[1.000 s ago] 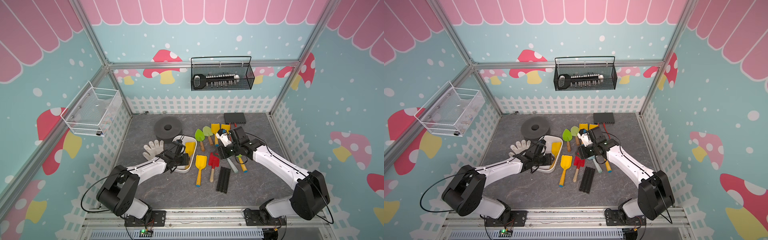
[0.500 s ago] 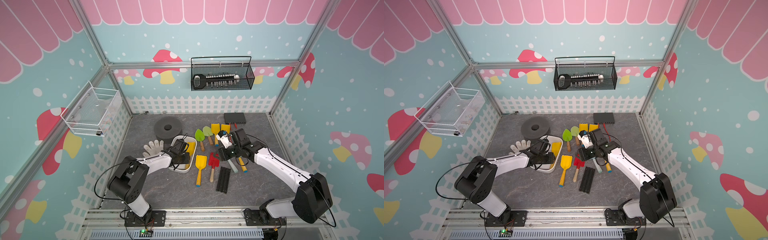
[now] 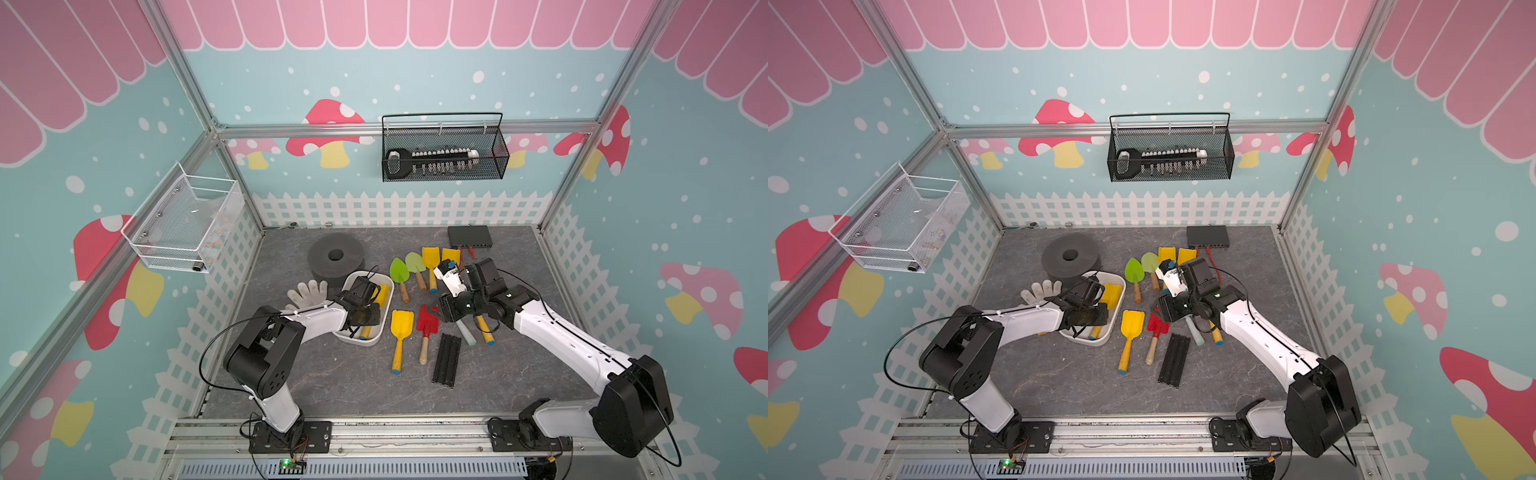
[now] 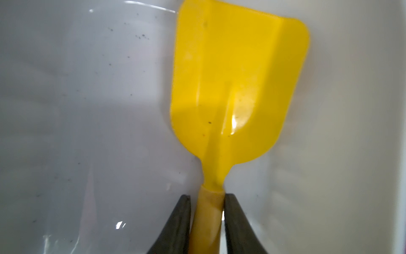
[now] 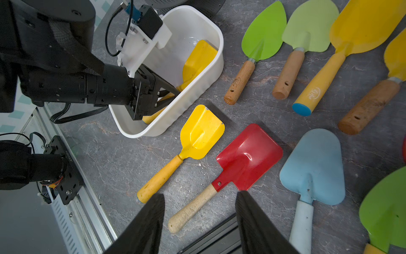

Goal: Take the shovel out of the storage box
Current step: Pick up the shovel from the storage box.

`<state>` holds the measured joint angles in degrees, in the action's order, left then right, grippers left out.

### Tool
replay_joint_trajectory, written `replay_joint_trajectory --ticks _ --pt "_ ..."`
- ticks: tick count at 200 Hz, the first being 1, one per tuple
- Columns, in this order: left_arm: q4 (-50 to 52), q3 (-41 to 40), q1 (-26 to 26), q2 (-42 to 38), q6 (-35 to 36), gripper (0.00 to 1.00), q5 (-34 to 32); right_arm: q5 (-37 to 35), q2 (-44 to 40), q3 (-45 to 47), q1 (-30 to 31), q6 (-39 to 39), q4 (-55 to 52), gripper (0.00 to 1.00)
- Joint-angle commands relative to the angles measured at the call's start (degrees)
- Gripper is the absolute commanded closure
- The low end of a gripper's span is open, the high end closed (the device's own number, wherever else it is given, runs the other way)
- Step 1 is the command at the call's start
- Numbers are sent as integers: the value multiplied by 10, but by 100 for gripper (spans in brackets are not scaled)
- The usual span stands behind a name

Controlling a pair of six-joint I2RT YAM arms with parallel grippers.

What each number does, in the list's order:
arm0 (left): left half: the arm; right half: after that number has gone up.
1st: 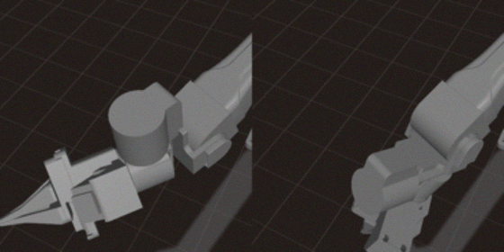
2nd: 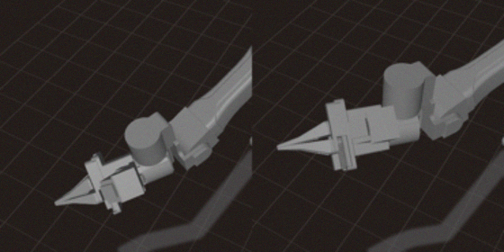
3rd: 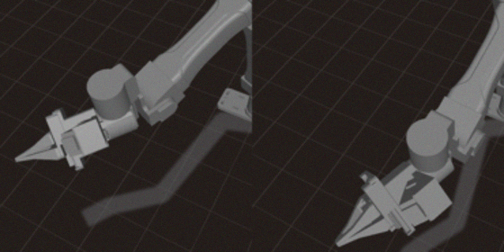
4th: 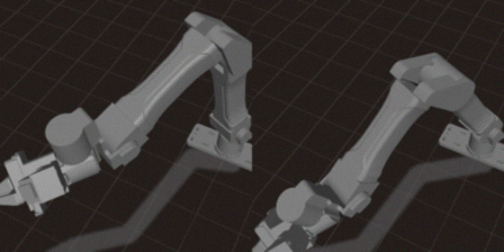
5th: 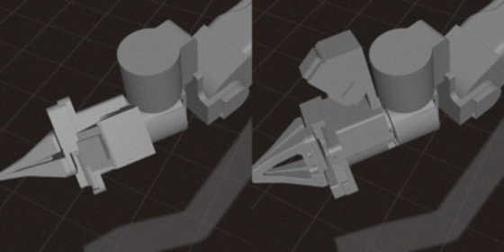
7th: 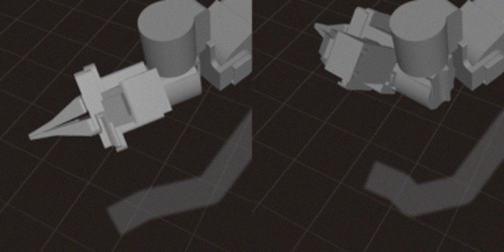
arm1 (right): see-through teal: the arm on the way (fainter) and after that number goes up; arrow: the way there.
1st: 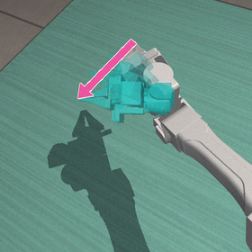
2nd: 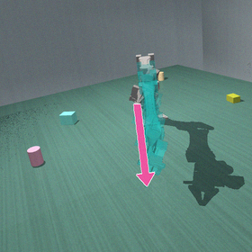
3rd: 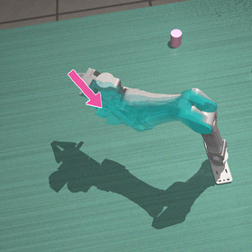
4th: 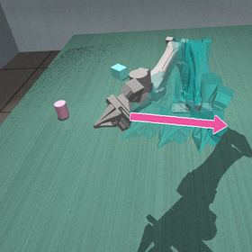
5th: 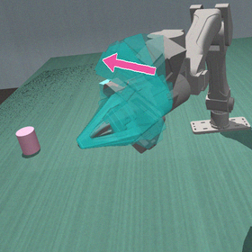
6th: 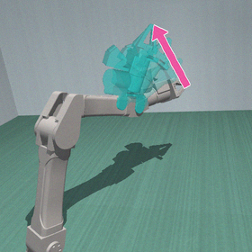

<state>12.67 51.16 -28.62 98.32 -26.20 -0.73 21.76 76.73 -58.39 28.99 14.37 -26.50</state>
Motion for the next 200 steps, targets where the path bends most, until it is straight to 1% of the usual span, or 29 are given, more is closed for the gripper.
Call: replay_joint_trajectory --ticks 1,27,59,86,200 --pt "31 3 0 11 4 80 -15 10 -7 10 4 -8 7 42" --pt "31 3 0 7 5 90 -17 11 -4 10 4 -10 9 42" --pt "29 -3 0 -13 9 96 -20 11 -4 14 4 -9 15 42" --pt "15 -22 0 -55 12 100 -29 9 -5 18 4 -7 22 42" --pt "-54 -105 0 -221 12 100 -30 -3 -26 27 4 17 38 42"
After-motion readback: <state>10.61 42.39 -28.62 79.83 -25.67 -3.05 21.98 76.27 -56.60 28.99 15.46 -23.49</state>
